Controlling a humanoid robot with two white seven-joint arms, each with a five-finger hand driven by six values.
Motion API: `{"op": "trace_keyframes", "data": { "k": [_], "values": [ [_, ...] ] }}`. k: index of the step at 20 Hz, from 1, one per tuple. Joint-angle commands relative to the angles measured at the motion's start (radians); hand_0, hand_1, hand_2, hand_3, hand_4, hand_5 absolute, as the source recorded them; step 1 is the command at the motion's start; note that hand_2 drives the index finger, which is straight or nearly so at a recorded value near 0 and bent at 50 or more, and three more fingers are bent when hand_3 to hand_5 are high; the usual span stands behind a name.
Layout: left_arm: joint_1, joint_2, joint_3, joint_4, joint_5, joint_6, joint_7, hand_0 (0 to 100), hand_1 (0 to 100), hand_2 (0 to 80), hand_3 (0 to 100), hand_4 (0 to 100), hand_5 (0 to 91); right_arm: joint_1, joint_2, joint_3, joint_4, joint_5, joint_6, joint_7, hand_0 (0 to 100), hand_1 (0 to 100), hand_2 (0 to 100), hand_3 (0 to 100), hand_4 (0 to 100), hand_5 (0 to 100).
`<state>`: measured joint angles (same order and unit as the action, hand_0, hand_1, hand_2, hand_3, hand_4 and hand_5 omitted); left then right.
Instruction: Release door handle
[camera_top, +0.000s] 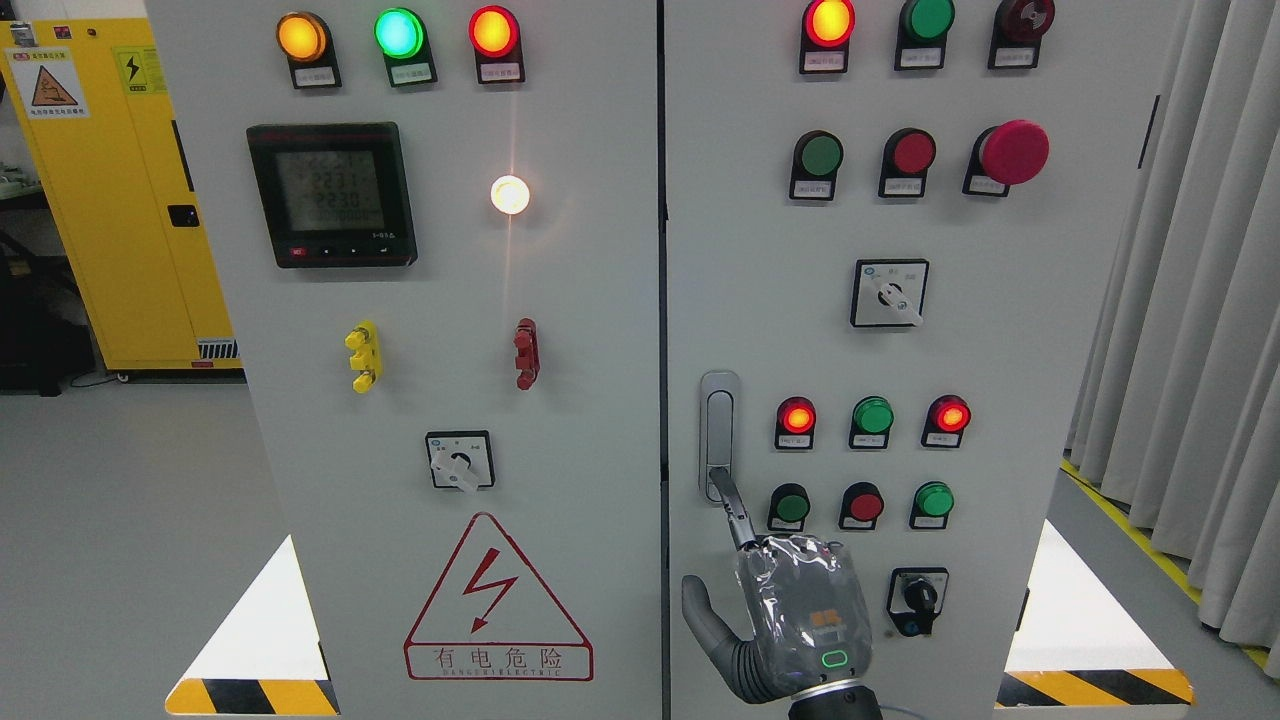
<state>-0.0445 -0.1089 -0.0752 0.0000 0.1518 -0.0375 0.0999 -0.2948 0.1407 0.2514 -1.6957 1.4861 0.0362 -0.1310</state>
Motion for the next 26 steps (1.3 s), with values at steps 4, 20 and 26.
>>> {"op": "trace_keyframes", "data": {
  "k": [4, 20, 26],
  "values": [
    [0.0, 0.0, 0.0, -0.012, 0.0, -0.001, 0.0, 12, 56, 0.0, 0, 0, 0.0, 0.0, -0.001, -0.001, 0.011, -0.003, 0.013, 0.004, 56, 38, 0, 100, 100, 100],
    [0.0, 0.0, 0.0, -0.012, 0.0, -0.001, 0.0, 12, 56, 0.0, 0, 0, 0.0, 0.002, -0.001, 0.0, 0.01, -0.001, 0.021, 0.028, 56, 38, 0, 100, 100, 100],
    [0.0, 0.0, 0.0, -0.012, 0.0, -0.001, 0.0, 12, 56, 0.0, 0, 0, 0.0, 0.003, 0.0, 0.002, 0.01, -0.001, 0.021, 0.03, 57, 39, 0, 100, 100, 100]
  ]
}}
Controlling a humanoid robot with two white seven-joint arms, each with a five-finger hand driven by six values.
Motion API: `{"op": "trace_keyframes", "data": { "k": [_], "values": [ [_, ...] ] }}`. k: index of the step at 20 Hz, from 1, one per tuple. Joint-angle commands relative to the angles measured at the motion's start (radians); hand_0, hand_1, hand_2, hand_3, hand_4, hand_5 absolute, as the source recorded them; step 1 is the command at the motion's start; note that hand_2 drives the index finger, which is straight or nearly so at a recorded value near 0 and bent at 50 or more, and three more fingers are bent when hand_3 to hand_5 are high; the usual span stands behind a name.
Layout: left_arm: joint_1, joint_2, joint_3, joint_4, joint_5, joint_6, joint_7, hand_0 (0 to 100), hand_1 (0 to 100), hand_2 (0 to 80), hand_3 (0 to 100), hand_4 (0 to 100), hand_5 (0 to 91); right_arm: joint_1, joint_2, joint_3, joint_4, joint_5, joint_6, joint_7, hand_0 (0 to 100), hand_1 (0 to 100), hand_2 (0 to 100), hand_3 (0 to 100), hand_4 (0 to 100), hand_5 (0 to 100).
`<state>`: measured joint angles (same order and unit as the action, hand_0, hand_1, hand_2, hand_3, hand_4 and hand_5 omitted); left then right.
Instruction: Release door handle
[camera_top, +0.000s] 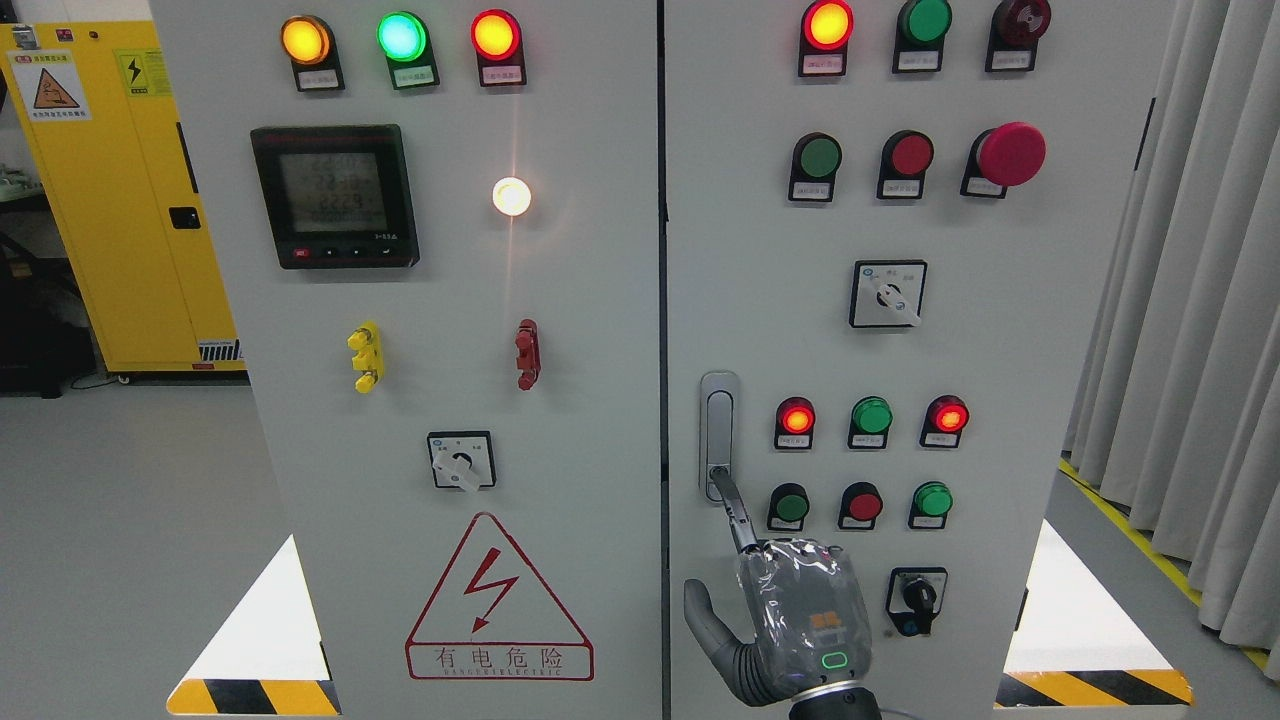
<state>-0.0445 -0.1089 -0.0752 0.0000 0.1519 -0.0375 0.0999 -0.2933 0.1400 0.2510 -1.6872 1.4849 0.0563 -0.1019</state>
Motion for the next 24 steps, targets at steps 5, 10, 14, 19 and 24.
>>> {"op": "trace_keyframes", "data": {
  "k": [5, 10, 14, 19, 24],
  "values": [
    [0.0, 0.0, 0.0, -0.012, 0.0, -0.001, 0.0, 12, 56, 0.0, 0, 0, 0.0, 0.003, 0.0, 0.001, 0.001, 0.002, 0.002, 0.004, 57, 39, 0, 100, 100, 100],
    [0.0, 0.0, 0.0, -0.012, 0.0, -0.001, 0.0, 12, 56, 0.0, 0, 0, 0.0, 0.006, 0.001, 0.002, 0.001, 0.002, 0.007, 0.004, 57, 39, 0, 100, 100, 100],
    [0.0, 0.0, 0.0, -0.012, 0.0, -0.001, 0.0, 12, 56, 0.0, 0, 0, 0.0, 0.013, 0.001, 0.013, 0.001, 0.002, 0.007, 0.004, 57, 39, 0, 100, 100, 100],
    [0.0, 0.0, 0.0, -0.012, 0.0, -0.001, 0.0, 12, 56, 0.0, 0, 0, 0.0, 0.013, 0.001, 0.019, 0.003, 0.002, 0.008, 0.005, 57, 39, 0, 100, 100, 100],
    [0.0, 0.0, 0.0, -0.012, 0.0, -0.001, 0.0, 12, 56, 0.0, 0, 0, 0.0, 0.013, 0.001, 0.019, 0.003, 0.002, 0.008, 0.005, 57, 39, 0, 100, 100, 100]
  ]
}}
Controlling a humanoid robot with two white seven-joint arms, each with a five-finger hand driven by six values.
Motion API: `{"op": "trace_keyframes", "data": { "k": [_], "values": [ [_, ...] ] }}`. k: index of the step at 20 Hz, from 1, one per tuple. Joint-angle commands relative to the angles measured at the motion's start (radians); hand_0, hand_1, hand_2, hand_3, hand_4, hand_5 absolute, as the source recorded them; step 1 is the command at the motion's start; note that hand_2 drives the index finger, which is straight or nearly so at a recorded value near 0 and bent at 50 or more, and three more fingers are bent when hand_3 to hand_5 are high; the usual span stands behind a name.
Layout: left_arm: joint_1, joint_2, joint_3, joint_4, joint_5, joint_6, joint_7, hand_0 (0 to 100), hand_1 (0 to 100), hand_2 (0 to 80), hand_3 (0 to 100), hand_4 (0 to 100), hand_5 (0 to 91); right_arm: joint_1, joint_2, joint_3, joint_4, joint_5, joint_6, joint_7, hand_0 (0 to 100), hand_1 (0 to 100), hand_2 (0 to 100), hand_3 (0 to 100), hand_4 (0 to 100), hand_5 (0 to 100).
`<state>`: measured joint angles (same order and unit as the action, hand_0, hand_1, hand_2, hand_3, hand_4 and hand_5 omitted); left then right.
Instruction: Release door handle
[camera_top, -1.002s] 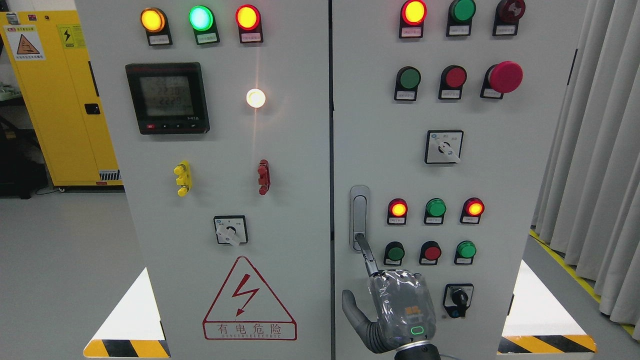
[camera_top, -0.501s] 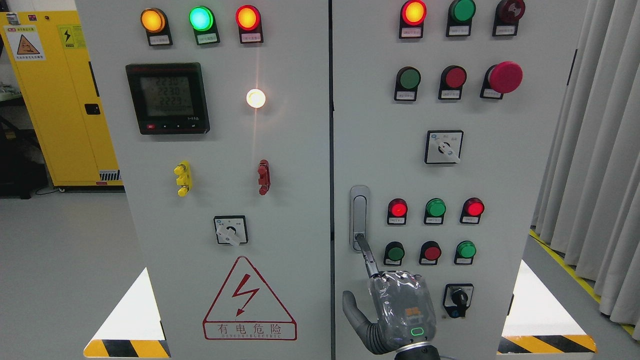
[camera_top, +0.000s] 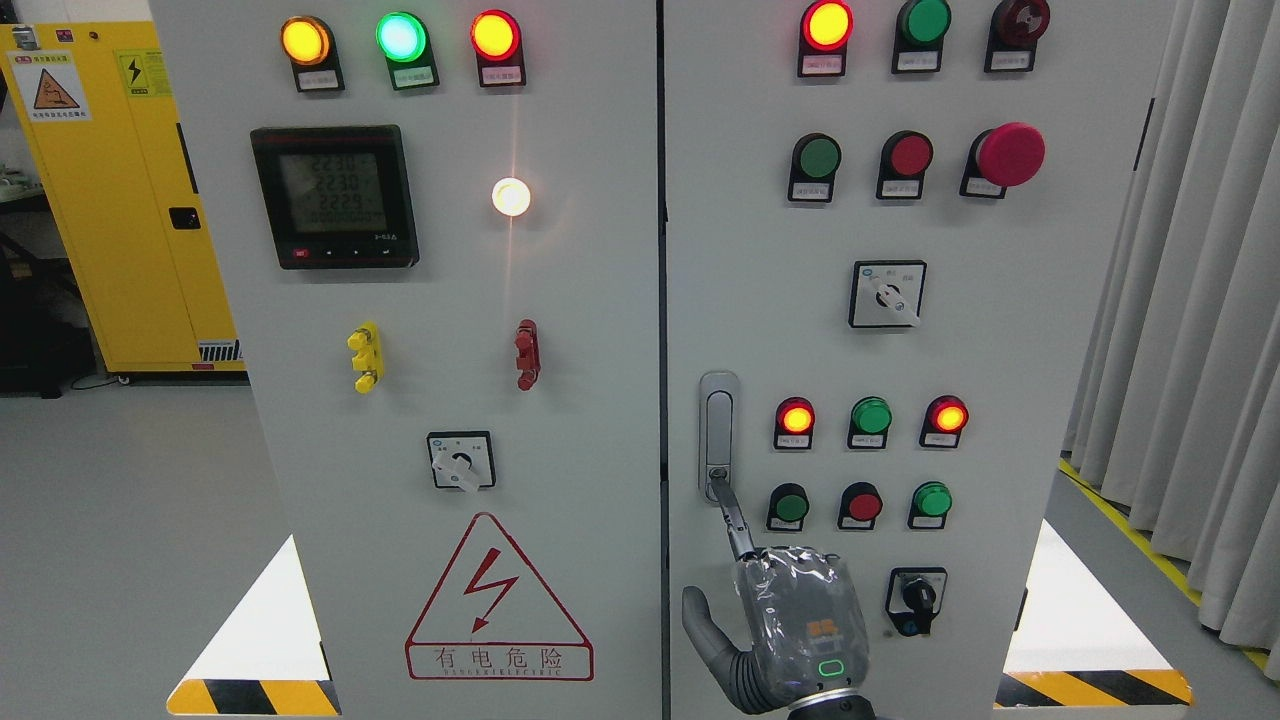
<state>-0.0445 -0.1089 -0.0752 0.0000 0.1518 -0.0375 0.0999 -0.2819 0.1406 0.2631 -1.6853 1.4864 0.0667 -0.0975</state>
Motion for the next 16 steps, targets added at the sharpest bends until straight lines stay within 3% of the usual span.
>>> {"op": "trace_keyframes", "data": {
  "k": [1, 16],
  "values": [
    [0.0, 0.0, 0.0, -0.012, 0.0, -0.001, 0.0, 12, 56, 0.0, 0, 0, 0.0, 0.003, 0.0, 0.007, 0.001, 0.0, -0.002, 0.001, 57, 39, 0, 100, 100, 100],
    [0.0, 0.0, 0.0, -0.012, 0.0, -0.001, 0.0, 12, 56, 0.0, 0, 0, 0.0, 0.007, 0.0, 0.002, -0.001, 0.0, -0.002, 0.001, 57, 39, 0, 100, 100, 100]
  ]
}}
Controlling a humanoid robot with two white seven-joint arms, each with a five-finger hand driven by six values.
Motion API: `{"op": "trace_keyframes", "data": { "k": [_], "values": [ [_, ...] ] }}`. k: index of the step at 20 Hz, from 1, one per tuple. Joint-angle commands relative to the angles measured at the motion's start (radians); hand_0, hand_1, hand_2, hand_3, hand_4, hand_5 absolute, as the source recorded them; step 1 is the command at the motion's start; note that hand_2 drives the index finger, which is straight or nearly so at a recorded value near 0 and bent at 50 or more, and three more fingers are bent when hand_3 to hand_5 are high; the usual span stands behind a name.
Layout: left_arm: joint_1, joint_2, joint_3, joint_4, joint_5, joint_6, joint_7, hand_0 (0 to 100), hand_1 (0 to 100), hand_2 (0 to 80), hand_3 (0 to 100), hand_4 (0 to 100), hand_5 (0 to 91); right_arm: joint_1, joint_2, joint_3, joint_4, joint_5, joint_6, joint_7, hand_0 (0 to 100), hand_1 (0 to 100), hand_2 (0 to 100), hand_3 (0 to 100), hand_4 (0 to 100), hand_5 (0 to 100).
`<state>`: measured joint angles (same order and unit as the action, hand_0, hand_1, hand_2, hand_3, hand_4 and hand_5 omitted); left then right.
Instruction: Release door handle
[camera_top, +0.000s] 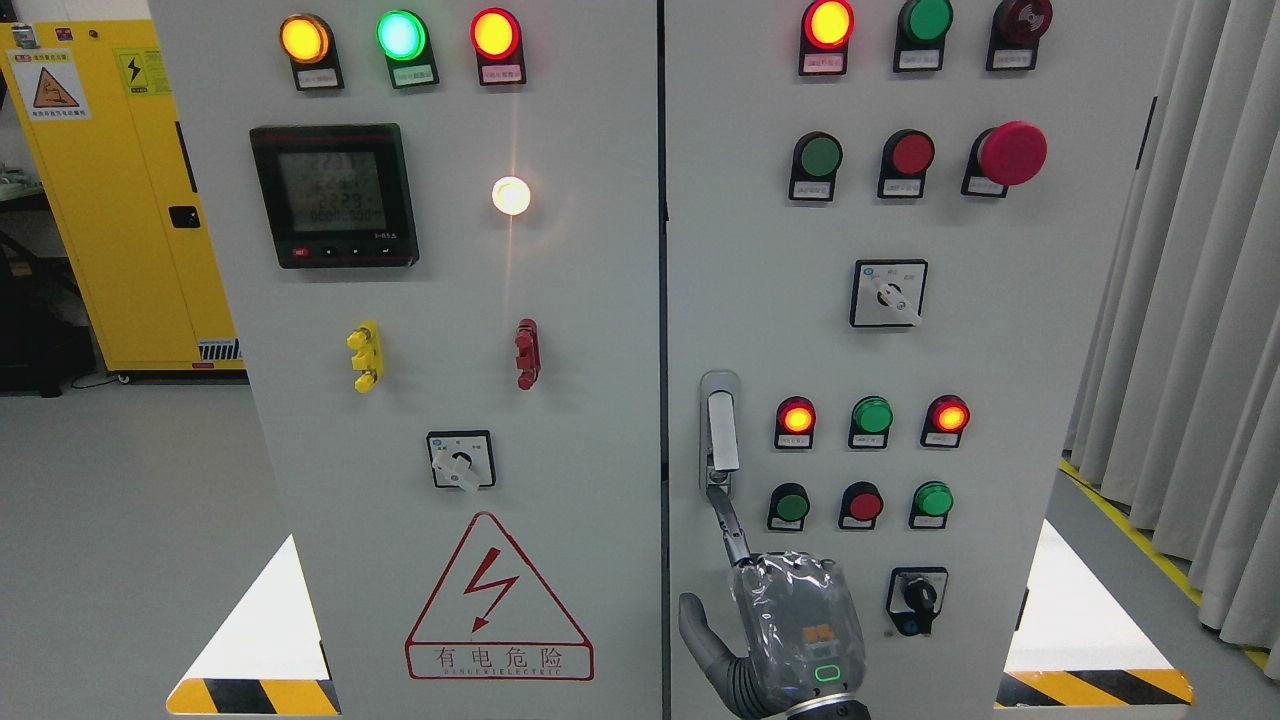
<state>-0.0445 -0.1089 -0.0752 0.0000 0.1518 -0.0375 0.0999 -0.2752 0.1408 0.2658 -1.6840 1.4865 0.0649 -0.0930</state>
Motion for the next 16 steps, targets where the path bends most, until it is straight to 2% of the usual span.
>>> {"op": "trace_keyframes", "data": {
  "k": [1, 16],
  "values": [
    [0.0, 0.0, 0.0, -0.012, 0.0, -0.001, 0.0, 12, 56, 0.0, 0, 0, 0.0, 0.001, 0.0, 0.0, -0.002, 0.0, -0.001, -0.005, 57, 39, 0, 100, 100, 100],
    [0.0, 0.0, 0.0, -0.012, 0.0, -0.001, 0.0, 12, 56, 0.0, 0, 0, 0.0, 0.01, -0.003, 0.003, -0.04, -0.003, -0.002, -0.014, 57, 39, 0, 100, 100, 100]
  ]
}}
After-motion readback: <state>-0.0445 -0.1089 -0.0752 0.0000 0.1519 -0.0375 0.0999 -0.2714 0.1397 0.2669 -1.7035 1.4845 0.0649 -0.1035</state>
